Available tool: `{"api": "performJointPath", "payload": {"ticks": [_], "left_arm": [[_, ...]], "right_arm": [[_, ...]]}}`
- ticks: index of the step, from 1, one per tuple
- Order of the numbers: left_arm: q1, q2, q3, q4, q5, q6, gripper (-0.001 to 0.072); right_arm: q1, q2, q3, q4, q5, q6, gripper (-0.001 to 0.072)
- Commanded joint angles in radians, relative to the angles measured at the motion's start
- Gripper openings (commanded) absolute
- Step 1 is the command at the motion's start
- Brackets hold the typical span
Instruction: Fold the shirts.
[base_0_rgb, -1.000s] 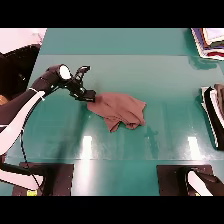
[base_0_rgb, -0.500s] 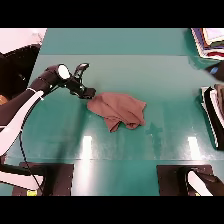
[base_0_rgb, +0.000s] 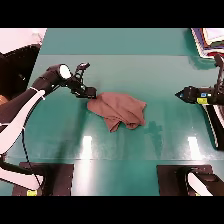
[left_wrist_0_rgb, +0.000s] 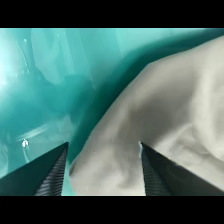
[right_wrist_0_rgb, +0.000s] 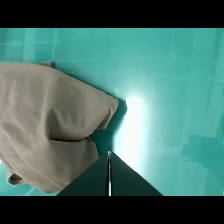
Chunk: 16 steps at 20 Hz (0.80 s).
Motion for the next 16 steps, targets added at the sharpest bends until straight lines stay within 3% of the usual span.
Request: {"api": "performJointPath", "payload": {"ticks": [1,2,3,4,5,11,12,13,14,16], "left_arm": [[0.000,-0.027,0.001,-0.021,-0.013,0.021,0.0523],[0.000,-0.027,0.001,-0.021,-0.013,0.027,0.0387],[0.000,-0.027,0.001,-0.021,-0.013,0.028,0.0196],[0.000,-0.027,0.001,-0.021,-0.012,0.027,0.0079],[0.000,-0.027,0.001,-0.021,-0.012,0.028,0.0028],[0.000,-0.013,0.023,-0.013,-0.026,0.028,0.0025],[0.000,0.001,0.032,-0.013,-0.023,0.029,0.0025],[0.000,0.019,0.042,-0.013,-0.020,0.045,0.0025],[0.000,0.035,0.050,-0.013,-0.021,0.058,0.0025],[0.000,0.068,0.055,-0.013,-0.023,0.080,0.0026]], "right_arm": [[0.011,0.001,-0.012,0.000,-0.014,0.000,0.0017],[0.012,0.000,-0.013,0.000,-0.015,0.000,0.0018],[0.011,0.000,-0.013,0.000,-0.014,0.000,0.0018],[0.011,0.000,-0.013,0.000,-0.014,0.000,0.0018],[0.011,0.000,-0.013,-0.001,-0.014,0.000,0.0018],[0.018,-0.154,-0.013,0.063,0.066,-0.012,0.0021],[0.029,-0.199,-0.013,0.082,0.074,-0.060,0.0072],[0.045,-0.241,-0.013,0.086,0.073,-0.072,0.0292],[0.068,-0.287,-0.013,0.097,0.073,-0.072,0.0455],[0.117,-0.378,-0.013,0.106,0.033,-0.073,0.0461]]}}
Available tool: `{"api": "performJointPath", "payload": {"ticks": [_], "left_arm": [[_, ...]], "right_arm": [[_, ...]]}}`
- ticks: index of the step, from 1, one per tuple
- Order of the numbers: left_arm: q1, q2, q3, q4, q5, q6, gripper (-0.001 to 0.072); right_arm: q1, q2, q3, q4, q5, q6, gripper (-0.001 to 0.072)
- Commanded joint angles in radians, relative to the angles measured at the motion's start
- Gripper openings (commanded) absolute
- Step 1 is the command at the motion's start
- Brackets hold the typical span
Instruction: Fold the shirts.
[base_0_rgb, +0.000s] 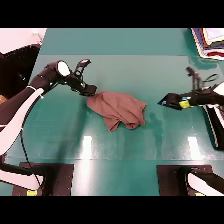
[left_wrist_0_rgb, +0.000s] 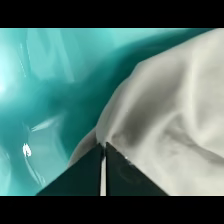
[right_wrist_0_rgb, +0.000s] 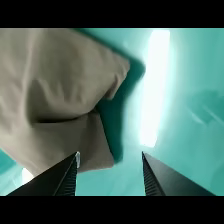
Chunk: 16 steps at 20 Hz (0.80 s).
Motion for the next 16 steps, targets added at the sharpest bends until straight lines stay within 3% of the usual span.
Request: {"api": "performJointPath", "payload": {"ticks": [1,6,7,8,9,12,16], "left_arm": [[0.000,0.045,0.014,0.002,-0.008,0.029,0.0026],[0.000,0.047,0.014,0.000,-0.029,0.028,0.0026],[0.000,0.047,0.014,-0.004,-0.029,0.028,0.0026],[0.000,0.048,0.014,-0.006,-0.029,0.027,0.0025],[0.000,0.056,0.014,-0.005,-0.028,0.026,0.0025],[0.000,0.142,0.042,0.024,-0.027,0.019,0.0024],[0.000,0.386,0.152,0.074,-0.028,0.021,0.0025]], "right_arm": [[0.071,-0.154,-0.001,0.054,-0.064,-0.029,0.0460],[0.124,-0.360,0.003,0.396,-0.181,-0.168,0.0459],[0.132,-0.397,0.016,0.419,-0.179,-0.171,0.0427],[0.141,-0.431,0.039,0.416,-0.177,-0.184,0.0281],[0.148,-0.453,0.068,0.417,-0.169,-0.240,0.0011],[0.144,-0.423,0.187,0.406,-0.128,-0.274,0.0015],[0.077,-0.185,0.357,0.359,-0.071,-0.265,0.0015]]}}
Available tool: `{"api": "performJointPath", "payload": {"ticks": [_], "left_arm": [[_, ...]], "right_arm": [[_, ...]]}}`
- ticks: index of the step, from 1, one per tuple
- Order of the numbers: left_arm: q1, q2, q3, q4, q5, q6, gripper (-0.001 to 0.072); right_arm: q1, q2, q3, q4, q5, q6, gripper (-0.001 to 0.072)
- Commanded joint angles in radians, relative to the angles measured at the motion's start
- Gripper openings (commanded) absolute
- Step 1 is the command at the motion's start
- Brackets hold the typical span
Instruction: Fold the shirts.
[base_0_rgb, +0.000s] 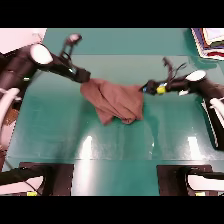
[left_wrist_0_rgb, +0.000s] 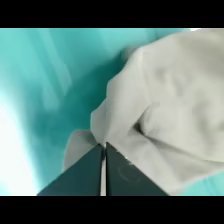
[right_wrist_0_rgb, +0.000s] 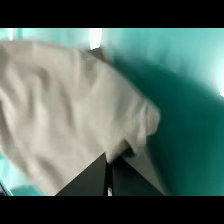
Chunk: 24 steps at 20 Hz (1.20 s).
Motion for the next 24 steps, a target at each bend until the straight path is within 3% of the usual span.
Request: {"api": "performJointPath", "payload": {"ticks": [1,9,11,15,18,24], "left_arm": [[0.000,0.202,0.092,0.034,0.004,-0.002,0.0025],[0.000,0.542,0.179,-0.049,0.003,-0.003,0.0024],[0.000,0.539,0.200,-0.043,-0.008,-0.002,0.0024],[0.000,0.466,0.166,-0.037,-0.078,-0.003,0.0023],[0.000,0.373,0.042,-0.036,-0.175,-0.012,0.0022],[-0.083,0.350,-0.449,-0.027,-0.199,-0.027,0.0022]], "right_arm": [[-0.053,0.189,0.152,-0.034,0.057,0.005,0.0015],[-0.082,0.523,0.377,-0.299,0.175,0.197,0.0015],[-0.083,0.542,0.416,-0.378,0.190,0.241,0.0015],[-0.067,0.476,0.446,-0.393,0.247,0.264,0.0014],[-0.002,0.379,0.383,-0.394,0.257,0.265,0.0014],[0.048,0.342,0.123,-0.469,0.238,0.291,0.0014]]}}
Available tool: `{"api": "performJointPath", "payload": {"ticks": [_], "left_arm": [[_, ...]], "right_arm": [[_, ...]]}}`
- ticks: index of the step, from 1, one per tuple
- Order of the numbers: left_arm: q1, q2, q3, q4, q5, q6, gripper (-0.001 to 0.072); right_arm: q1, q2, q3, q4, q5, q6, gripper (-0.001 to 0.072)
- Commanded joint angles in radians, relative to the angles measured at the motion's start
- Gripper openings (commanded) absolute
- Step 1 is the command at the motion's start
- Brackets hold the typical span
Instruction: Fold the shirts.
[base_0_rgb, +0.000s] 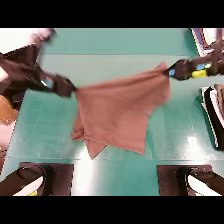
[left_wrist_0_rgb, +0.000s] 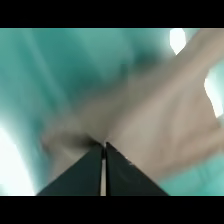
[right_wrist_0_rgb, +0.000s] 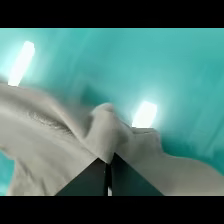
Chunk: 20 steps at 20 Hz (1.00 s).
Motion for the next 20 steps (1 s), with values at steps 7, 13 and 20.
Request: {"api": "performJointPath", "payload": {"ticks": [7,13,20], "left_arm": [[-0.351,-0.012,-0.317,-0.063,0.015,-0.005,0.0245],[-0.136,-0.013,-0.195,-0.010,0.136,-0.006,0.0575],[0.126,-0.248,-0.195,-0.033,0.231,-0.030,0.0575]], "right_arm": [[0.016,0.096,-0.247,-0.026,-0.079,0.013,0.0014],[0.017,0.095,-0.247,-0.023,-0.092,0.013,0.0015],[0.017,0.091,-0.247,-0.022,-0.098,0.013,0.0015]]}}
